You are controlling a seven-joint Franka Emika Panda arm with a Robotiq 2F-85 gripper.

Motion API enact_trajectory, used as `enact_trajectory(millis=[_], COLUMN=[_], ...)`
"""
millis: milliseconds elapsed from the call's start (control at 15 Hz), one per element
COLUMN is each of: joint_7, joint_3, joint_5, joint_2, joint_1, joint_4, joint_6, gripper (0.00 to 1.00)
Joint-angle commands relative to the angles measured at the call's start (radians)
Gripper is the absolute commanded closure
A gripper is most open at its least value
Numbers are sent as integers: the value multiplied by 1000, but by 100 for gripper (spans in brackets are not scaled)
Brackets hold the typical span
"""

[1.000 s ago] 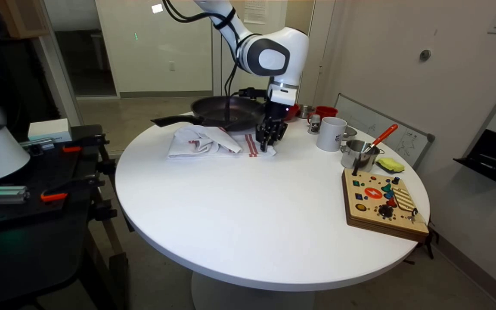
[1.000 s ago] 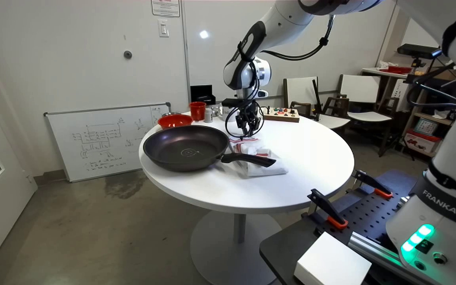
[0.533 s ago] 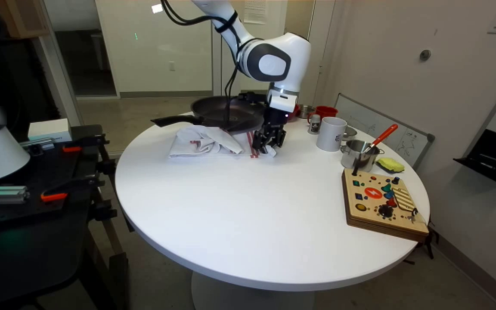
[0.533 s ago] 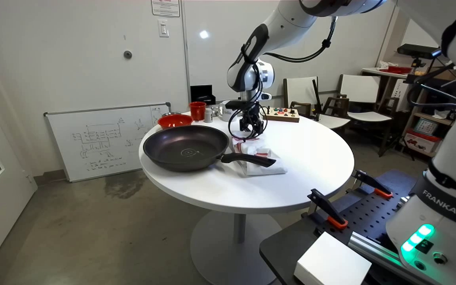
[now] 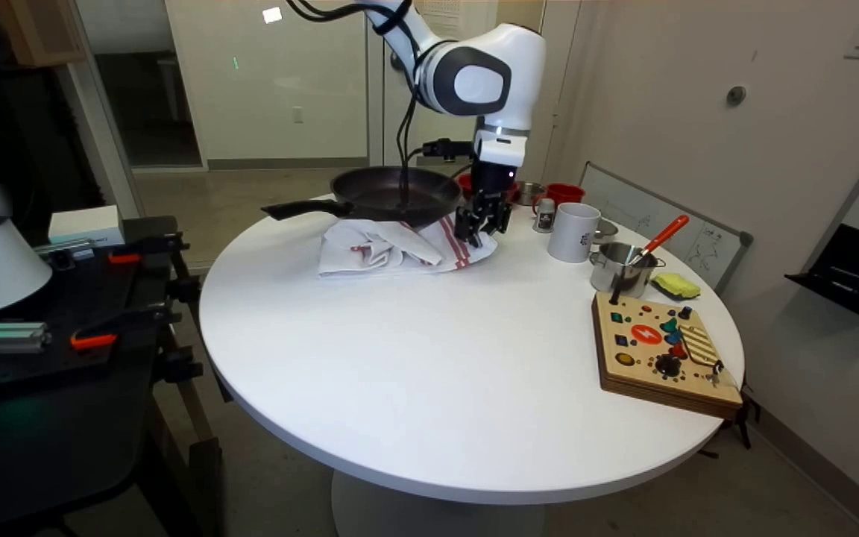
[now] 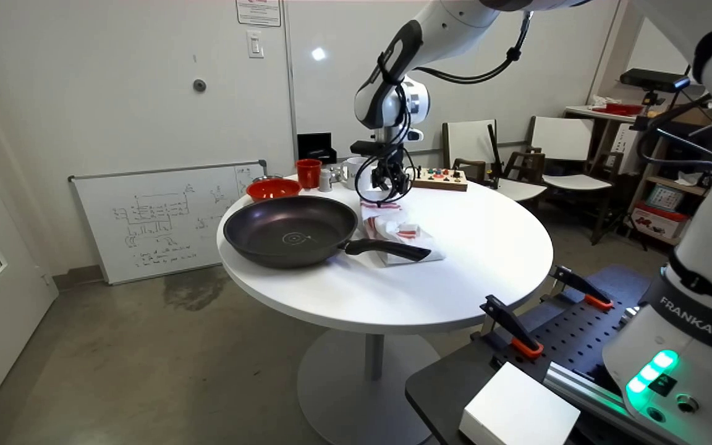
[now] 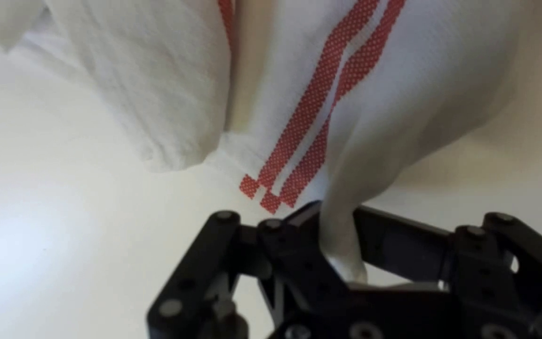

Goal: Fold the towel twice.

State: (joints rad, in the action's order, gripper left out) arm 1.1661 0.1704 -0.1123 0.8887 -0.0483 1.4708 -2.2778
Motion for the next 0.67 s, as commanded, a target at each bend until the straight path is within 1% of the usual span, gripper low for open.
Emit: enact_trajectory(millis=[0,267,600], joint_7=[-14,-81,-161], joint_3=[4,-23,-51], joint_5=[43,67,51], joint_2=[-126,-224,-290], joint_1=[-26,-24,-5], joint_4=[82,135,183], joint_6=[84,250,388], gripper=[98,100,100])
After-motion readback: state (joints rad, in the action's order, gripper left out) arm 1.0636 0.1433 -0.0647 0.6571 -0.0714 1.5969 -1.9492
